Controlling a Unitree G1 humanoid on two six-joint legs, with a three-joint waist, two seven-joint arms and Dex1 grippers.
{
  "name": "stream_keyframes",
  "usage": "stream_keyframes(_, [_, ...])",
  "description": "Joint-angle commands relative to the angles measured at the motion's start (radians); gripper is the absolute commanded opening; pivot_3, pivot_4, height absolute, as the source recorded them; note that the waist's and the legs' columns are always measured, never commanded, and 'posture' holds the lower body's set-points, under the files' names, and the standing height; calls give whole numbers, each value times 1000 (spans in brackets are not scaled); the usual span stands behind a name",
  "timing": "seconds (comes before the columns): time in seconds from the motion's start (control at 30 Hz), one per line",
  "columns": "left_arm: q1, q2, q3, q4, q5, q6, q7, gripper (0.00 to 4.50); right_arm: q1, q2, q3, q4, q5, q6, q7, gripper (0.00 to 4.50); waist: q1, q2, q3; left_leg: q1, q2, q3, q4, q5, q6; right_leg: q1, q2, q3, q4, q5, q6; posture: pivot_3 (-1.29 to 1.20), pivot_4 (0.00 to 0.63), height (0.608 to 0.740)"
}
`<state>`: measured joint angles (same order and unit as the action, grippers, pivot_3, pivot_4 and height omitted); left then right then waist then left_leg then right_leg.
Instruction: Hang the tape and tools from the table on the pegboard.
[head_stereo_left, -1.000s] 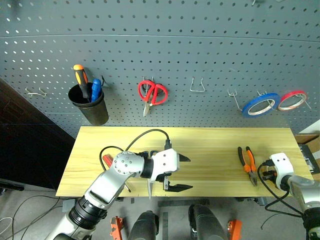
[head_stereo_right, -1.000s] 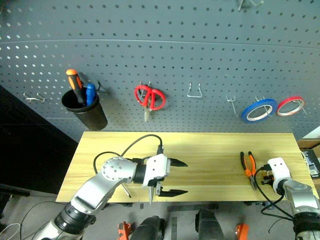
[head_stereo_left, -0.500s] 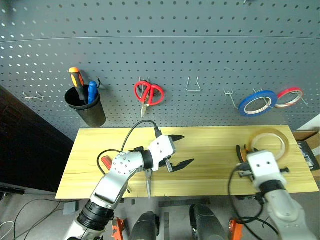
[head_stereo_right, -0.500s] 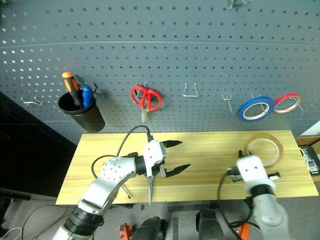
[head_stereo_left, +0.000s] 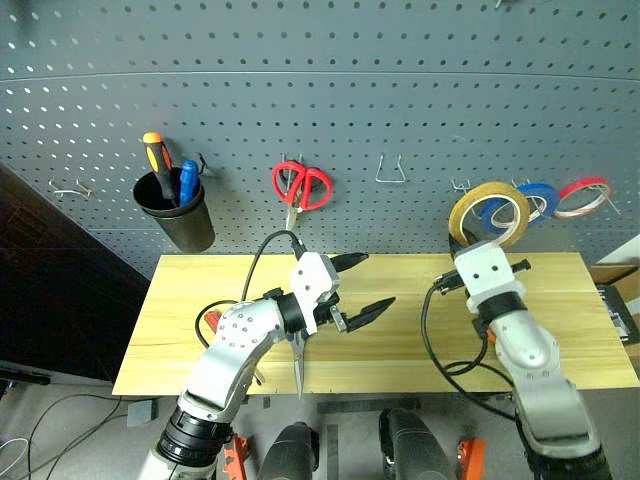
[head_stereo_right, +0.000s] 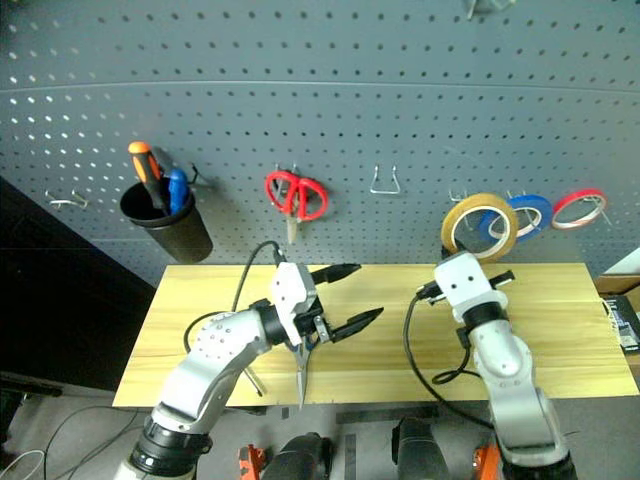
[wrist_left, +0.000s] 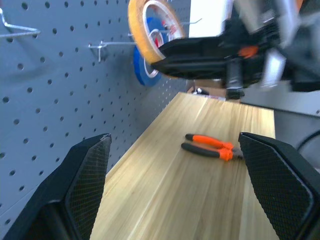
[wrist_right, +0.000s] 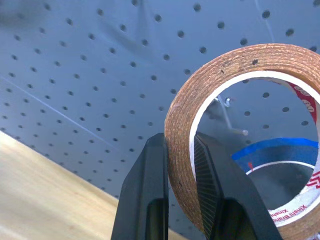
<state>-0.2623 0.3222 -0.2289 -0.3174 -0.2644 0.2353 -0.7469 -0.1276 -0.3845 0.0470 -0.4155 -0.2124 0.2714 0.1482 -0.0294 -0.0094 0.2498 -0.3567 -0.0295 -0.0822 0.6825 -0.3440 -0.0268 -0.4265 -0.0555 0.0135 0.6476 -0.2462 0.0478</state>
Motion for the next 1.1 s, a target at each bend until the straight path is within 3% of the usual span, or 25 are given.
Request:
stream_keyframes(0.03, [-26, -13, 5, -23, -5, -12, 15, 4328, -54, -29, -46, 90, 58, -104, 59, 450, 0, 0, 0, 0, 0, 0, 0, 0, 0, 0, 0, 0, 0, 0, 0, -2, 217, 740])
stream_keyframes(0.07, [-28, -14, 5, -21, -4, -13, 17, 4328, -63, -31, -49, 110, 66, -117, 67, 449, 0, 0, 0, 0, 0, 0, 0, 0, 0, 0, 0, 0, 0, 0, 0, -1, 216, 740])
stream_keyframes(0.3, [-30, -11, 16, 11, 16, -34, 38, 4328, 11, -19, -52, 71, 96, -121, 97, 2798, 3, 0, -1, -2, 1, 1, 0, 0, 0, -2, 0, 0, 0, 0, 0, 14, 214, 740])
stream_keyframes(0.47, [-29, 26, -7, 33, 60, -100, 10, 4328, 197, 30, -122, -75, 99, 64, 52, 4461, 12, 1, -3, -2, 0, 0, 0, 0, 0, -2, 0, 0, 0, 0, 0, 19, 211, 740])
stream_keyframes(0.6, [-41, 33, -9, 74, 75, -137, -2, 4328, 278, 112, -184, -69, 126, 383, 25, 4461, 13, 1, -10, -2, 0, 0, 1, 0, 0, -2, 0, 1, 1, 0, 0, -6, 209, 740])
stream_keyframes(0.73, [-74, 20, -23, 118, 87, -175, -22, 4328, 231, 135, -224, 27, 156, 555, 25, 4461, 6, 2, -12, -1, 1, 1, 3, 0, 0, -2, 0, 1, 3, 1, -1, -19, 206, 740])
stream_keyframes(1.1, [-73, 21, -53, 139, 115, -232, -53, 4328, 29, 16, -289, 393, 224, 534, 86, 4461, -3, 2, -12, 0, -1, 3, 15, -1, 1, -1, 0, 3, 15, 1, -1, 0, 209, 740])
